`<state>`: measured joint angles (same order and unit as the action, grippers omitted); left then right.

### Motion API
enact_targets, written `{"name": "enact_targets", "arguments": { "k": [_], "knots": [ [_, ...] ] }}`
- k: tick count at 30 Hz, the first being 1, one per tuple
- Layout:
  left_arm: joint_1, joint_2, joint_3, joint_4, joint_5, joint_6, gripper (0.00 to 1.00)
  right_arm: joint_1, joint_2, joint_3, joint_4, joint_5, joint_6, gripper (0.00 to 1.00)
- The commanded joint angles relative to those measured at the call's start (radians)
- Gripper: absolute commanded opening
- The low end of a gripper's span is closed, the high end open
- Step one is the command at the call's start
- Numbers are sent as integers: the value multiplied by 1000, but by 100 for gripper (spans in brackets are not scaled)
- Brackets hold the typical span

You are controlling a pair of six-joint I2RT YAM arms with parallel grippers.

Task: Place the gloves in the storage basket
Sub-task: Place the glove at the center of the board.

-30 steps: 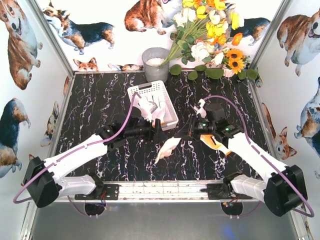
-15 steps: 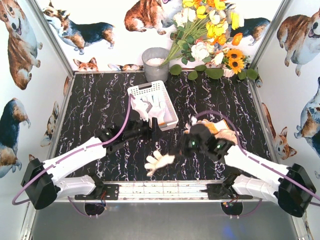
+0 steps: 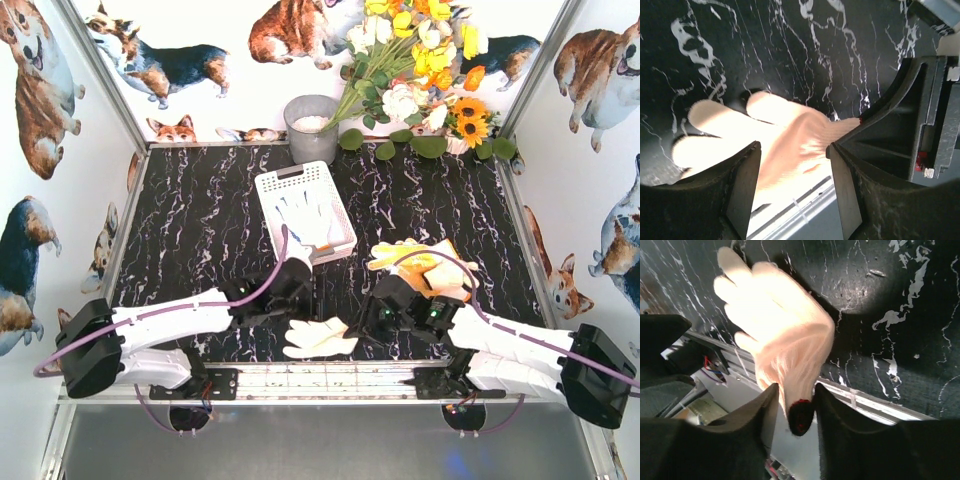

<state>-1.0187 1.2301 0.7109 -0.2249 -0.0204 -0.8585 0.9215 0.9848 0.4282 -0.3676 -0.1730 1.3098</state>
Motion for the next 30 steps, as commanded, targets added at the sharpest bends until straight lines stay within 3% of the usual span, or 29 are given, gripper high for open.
{"name": "enact_targets", "arguments": {
  "k": [1,4,8,12,17,24,30],
  "knots": [
    [-55,6,-18,-11,-75,-145,51,19,-19,49,-62,58,-40,46],
    [-72,-9,-38,-30,-79,-183,47,19,-78,133,-210,142,-138,60],
    [-76,-29,-77,-56,-66,-245,37,19,-150,203,-310,216,-265,63],
    [-83,-31,-119,-36,-32,-294,31,19,-114,204,-192,98,-362,54],
    [-87,-9,-163,27,-5,-326,24,19,40,207,-38,-63,-387,42],
    [-87,38,-198,73,-50,-336,16,14,191,151,105,23,-370,28],
    [-89,70,-210,38,-179,-320,5,1,269,95,174,65,-341,23]
  ]
}}
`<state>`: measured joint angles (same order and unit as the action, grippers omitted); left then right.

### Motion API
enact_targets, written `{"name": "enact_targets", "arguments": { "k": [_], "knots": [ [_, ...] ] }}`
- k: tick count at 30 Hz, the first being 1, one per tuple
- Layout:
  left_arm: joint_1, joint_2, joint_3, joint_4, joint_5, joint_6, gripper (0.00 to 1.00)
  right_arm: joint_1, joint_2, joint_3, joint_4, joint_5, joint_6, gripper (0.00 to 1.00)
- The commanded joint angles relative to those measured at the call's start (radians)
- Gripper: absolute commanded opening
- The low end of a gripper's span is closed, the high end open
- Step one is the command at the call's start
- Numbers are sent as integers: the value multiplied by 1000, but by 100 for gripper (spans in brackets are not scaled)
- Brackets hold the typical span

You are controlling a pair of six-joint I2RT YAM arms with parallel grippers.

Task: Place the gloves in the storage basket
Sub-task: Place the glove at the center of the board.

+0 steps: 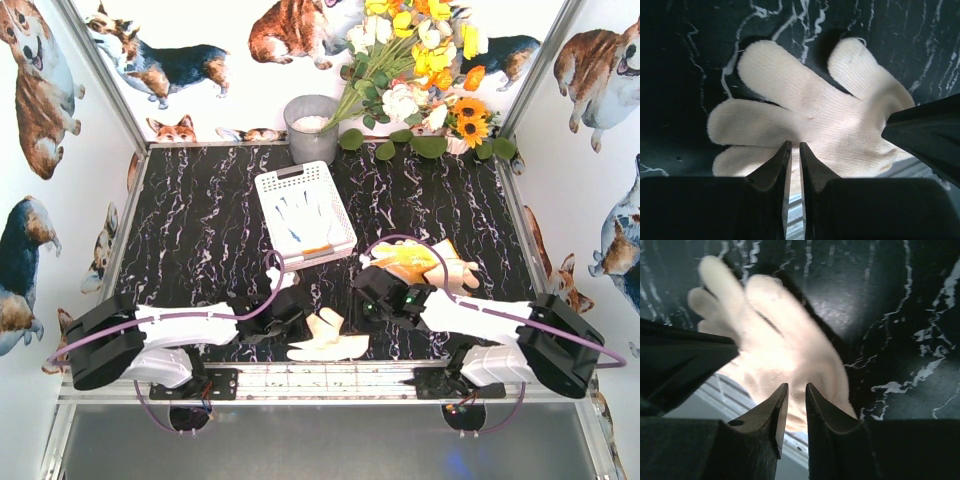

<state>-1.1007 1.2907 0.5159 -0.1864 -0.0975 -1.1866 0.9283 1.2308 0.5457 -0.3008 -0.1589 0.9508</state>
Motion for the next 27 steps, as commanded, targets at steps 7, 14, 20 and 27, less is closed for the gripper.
{"name": "enact_targets", "arguments": {
  "k": [7,14,20,27],
  "knots": [
    [-5,119,58,-27,-236,108,1,-5,50,-43,112,102,24,24],
    [-2,218,158,46,-351,235,1,-5,-34,-69,89,95,39,30],
    [5,276,265,95,-382,379,5,-8,-177,-71,-4,148,-7,35],
    [4,179,281,133,-295,388,19,-65,-335,-96,-59,156,-46,37]
  ]
}}
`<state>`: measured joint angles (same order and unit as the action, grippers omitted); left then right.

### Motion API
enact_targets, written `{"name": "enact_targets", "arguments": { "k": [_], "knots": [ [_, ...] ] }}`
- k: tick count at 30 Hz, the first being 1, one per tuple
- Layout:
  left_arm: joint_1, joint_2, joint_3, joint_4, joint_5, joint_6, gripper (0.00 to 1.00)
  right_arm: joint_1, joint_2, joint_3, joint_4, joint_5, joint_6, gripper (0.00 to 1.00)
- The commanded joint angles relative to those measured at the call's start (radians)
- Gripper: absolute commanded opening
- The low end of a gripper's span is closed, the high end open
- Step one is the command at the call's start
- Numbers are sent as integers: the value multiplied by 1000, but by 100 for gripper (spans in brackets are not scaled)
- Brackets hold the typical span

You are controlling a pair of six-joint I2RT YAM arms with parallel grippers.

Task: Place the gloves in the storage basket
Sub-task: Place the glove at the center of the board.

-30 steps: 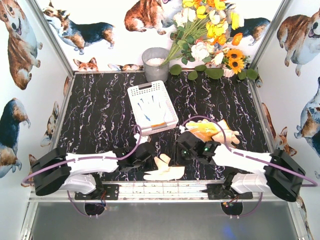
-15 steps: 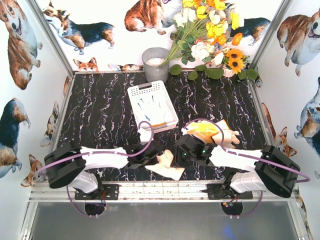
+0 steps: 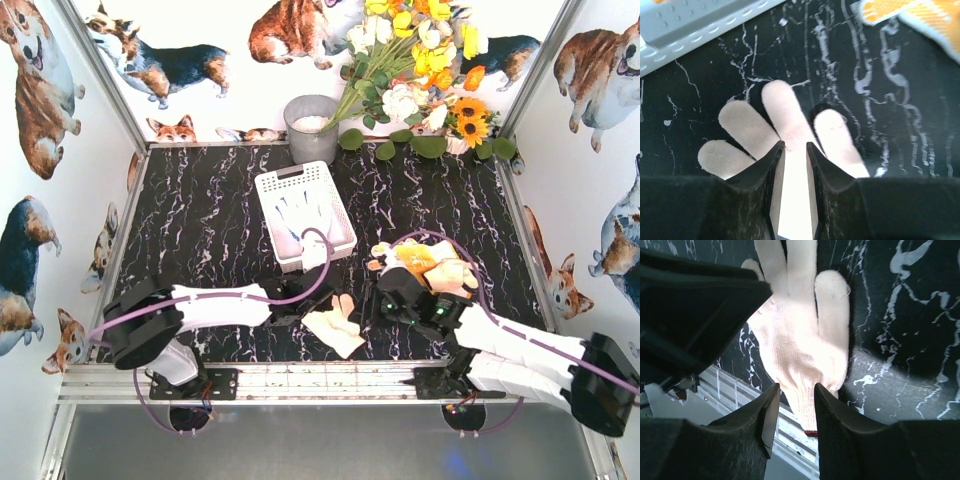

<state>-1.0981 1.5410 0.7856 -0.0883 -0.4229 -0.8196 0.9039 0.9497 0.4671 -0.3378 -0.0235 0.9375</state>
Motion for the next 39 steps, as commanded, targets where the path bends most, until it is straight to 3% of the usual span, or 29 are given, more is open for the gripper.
{"name": "enact_targets", "arguments": {
  "k": [1,7,15,24,33,39],
  "knots": [
    [0,-94,-2,37,42,0,20,-52,-62,-27,-15,3,-29,37],
    [-15,-161,-154,148,194,-174,17,-85,-21,-100,181,-169,-1,29],
    [-23,-101,-256,296,258,-282,14,-82,95,-113,223,-317,-11,21],
    [-20,-31,-223,284,186,-212,13,-37,194,-156,301,-324,24,18],
    [35,18,-159,317,235,-93,13,2,281,-145,451,-273,93,17],
    [37,-82,-134,233,263,-56,17,2,202,-118,349,-242,78,19]
  ]
}}
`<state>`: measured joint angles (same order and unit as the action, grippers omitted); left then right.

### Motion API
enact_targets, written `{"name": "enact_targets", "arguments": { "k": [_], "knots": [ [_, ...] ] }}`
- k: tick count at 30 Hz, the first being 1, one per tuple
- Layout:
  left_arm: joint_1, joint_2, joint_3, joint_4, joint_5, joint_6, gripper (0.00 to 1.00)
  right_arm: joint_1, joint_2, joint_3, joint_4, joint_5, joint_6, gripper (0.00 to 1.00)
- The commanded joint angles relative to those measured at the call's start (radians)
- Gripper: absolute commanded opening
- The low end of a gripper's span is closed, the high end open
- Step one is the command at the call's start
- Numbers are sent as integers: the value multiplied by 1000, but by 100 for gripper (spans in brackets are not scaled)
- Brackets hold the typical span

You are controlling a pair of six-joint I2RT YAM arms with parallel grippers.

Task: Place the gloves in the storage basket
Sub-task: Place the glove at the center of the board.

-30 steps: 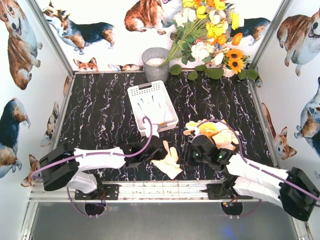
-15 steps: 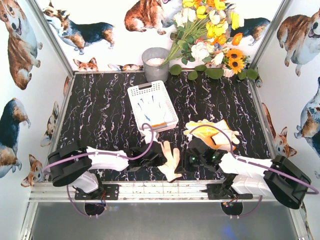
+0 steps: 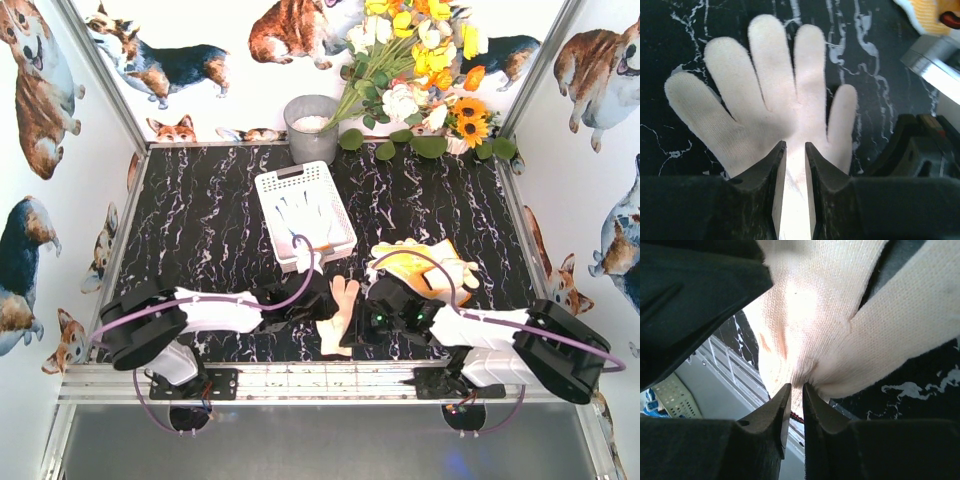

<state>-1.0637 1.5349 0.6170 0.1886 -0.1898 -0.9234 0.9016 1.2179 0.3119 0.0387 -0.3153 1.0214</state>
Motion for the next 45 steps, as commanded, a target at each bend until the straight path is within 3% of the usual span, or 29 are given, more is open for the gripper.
{"name": "enact_targets", "arguments": {
  "k": [1,6,11,20,34,39,45],
  "knots": [
    [1,-94,34,-54,45,50,18,4,-91,40,-56,59,-11,20],
    [0,-164,22,-123,92,32,19,3,-247,76,-252,137,-46,23],
    [-8,-170,-25,-86,126,-19,16,2,-314,40,-229,215,-30,25],
    [-12,-70,-65,71,167,-68,14,1,-133,67,-100,222,-19,24],
    [26,53,-60,40,123,10,13,-41,118,95,20,176,-40,21],
    [44,56,-27,-32,101,50,13,-42,119,116,4,170,-51,22],
    [44,-20,-46,-70,78,44,14,-48,16,130,-110,220,-78,30]
  ]
}}
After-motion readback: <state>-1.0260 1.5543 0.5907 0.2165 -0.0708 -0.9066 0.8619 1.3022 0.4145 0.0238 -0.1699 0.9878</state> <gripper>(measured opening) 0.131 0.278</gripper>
